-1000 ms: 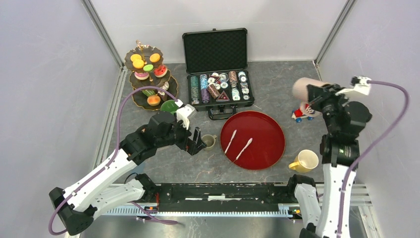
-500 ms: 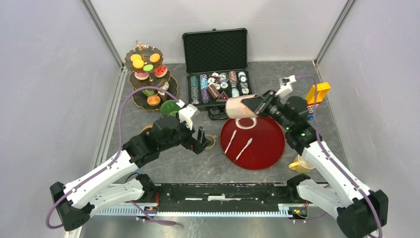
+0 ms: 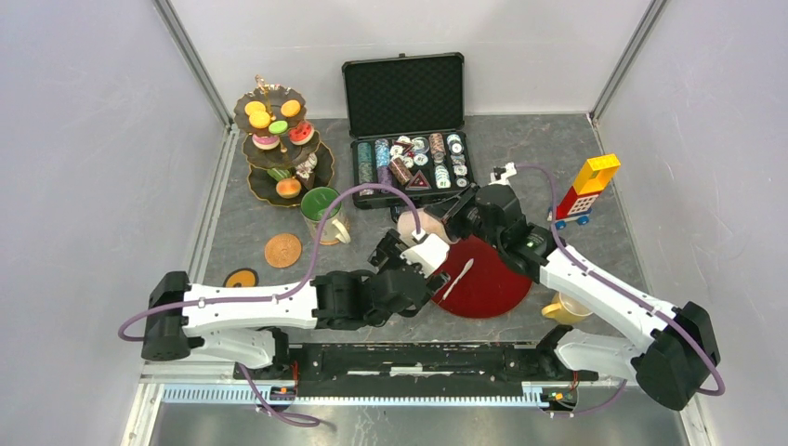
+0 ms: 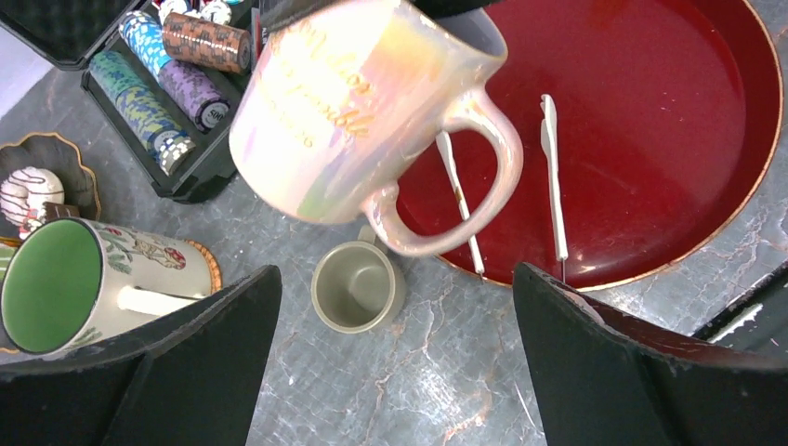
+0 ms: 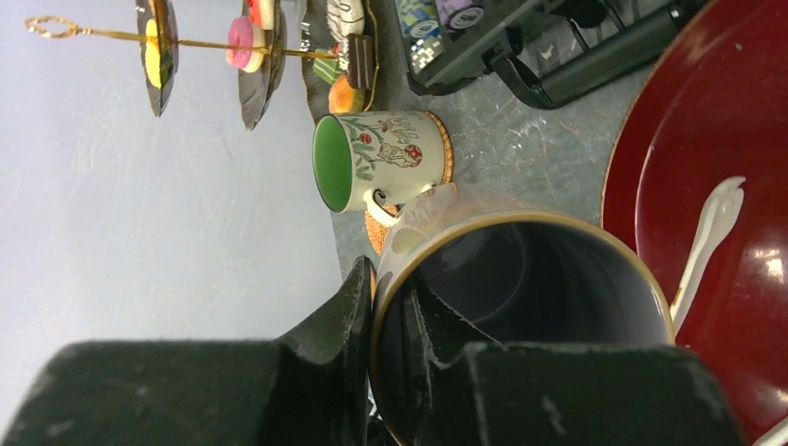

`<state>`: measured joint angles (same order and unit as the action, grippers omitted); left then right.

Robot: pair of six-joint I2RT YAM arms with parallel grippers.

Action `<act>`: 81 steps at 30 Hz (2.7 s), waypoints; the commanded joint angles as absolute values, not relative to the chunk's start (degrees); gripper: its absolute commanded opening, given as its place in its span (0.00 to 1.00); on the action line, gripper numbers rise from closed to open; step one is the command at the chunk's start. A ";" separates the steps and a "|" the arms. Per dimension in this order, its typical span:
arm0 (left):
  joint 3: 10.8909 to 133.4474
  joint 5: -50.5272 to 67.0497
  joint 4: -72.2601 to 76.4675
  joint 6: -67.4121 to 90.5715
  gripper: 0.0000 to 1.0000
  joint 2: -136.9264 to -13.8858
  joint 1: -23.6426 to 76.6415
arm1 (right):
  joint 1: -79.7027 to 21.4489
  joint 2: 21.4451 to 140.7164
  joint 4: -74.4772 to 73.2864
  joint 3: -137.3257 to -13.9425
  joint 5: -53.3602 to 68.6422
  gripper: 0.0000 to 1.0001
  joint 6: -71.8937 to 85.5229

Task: Serve the afternoon tea
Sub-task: Pick up the cup at the center of the board, then place the cup on the coaster.

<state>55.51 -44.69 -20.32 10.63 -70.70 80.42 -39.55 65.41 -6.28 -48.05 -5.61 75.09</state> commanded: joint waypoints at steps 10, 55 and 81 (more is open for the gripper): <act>54.01 -48.70 -1.77 -6.46 1.00 -77.86 81.78 | -43.22 64.94 -8.54 -56.43 -11.43 0.00 89.10; 50.50 -61.13 -15.16 7.67 0.02 -61.38 77.46 | -46.01 56.91 12.82 -58.65 -17.38 0.97 28.69; 39.95 -63.26 -25.11 34.00 0.02 -37.66 39.62 | -41.84 51.94 33.31 -29.24 -19.85 0.98 -8.43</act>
